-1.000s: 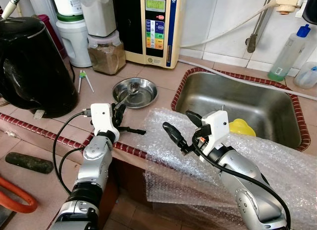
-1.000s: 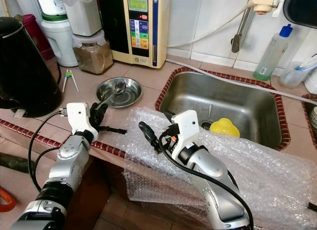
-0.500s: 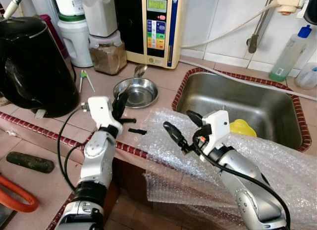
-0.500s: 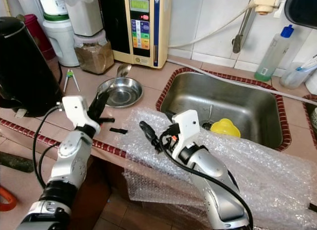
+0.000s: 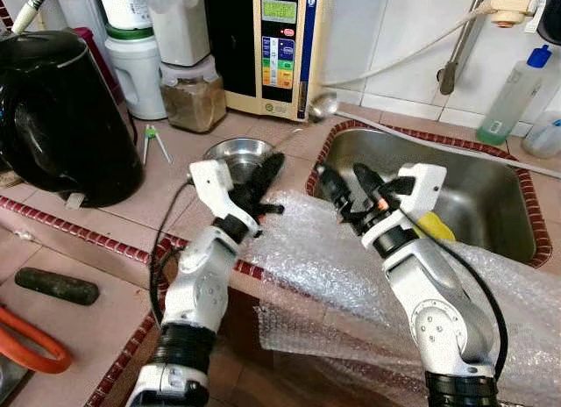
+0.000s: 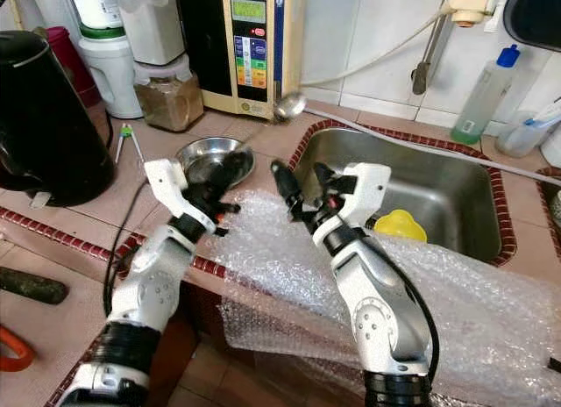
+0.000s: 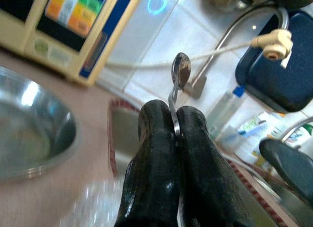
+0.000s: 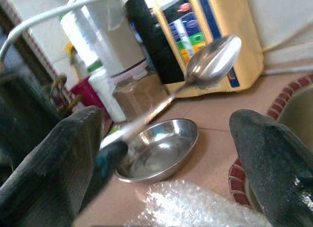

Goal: Kitchen organization

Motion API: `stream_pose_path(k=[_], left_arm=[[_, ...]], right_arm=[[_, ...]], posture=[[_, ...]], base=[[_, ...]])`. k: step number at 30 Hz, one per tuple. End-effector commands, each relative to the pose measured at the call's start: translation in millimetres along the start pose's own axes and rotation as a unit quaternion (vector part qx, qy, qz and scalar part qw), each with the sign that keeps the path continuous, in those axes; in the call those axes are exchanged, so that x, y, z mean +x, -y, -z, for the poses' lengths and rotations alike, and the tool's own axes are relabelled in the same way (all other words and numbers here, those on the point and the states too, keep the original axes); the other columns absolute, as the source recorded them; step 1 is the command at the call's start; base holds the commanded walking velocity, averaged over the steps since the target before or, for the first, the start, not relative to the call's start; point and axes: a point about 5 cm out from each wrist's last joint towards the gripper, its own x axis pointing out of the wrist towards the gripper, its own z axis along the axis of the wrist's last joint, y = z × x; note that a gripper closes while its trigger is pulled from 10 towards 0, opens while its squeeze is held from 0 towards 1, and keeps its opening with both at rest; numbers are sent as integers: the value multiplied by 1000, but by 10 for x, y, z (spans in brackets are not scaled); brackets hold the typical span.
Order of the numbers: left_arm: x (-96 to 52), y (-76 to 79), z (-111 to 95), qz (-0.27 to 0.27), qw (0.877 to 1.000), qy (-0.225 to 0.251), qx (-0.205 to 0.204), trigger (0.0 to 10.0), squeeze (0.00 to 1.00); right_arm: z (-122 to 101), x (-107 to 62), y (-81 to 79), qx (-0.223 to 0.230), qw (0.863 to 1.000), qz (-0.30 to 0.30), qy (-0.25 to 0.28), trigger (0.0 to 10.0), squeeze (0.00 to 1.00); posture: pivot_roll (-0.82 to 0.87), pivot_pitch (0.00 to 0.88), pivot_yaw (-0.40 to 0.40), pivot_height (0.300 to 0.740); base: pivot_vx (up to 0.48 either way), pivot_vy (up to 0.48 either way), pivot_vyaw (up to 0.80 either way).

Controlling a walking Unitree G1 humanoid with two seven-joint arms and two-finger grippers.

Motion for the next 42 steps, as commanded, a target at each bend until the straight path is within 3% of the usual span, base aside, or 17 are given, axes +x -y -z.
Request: stream_pose_path(k=[1,6,10,17,18,26,31,42], left_arm=[[32,92,-37,29,1000,1,-4,0,0],[-8,283,71,96,994,-41,-31,0,0],[-31,335,104,113,991,-53,-40,0,0],[-61,385,139,129,988,-67,-53,0,0],[-67,400,144,132,987,-69,-55,0,0],[-106,407,137,129,987,-71,-59,0,0],[-100,380,126,124,988,-75,-58,0,0],[-107,341,133,114,988,-84,-59,0,0]], right_arm=[[-9,18,30,24,1000,7,1,10000,0],[17,99,119,102,994,19,10,10000,0],[32,200,135,137,990,19,10,10000,0],[56,330,121,152,988,16,4,9961,0],[62,366,120,158,987,17,3,196,0],[-3,469,102,167,986,16,17,0,0],[-3,423,198,169,985,26,18,0,0],[-11,421,211,170,985,26,26,0,0]], posture=[[-20,0,18,740],[-20,3,16,740],[-18,5,16,740],[-14,4,13,740],[-13,5,11,740],[-10,3,3,740],[-16,4,2,740],[-27,5,9,740]], base=[[0,0,0],[0,0,0],[0,0,0],[0,0,0],[0,0,0],[0,0,0],[0,0,0],[0,0,0]])
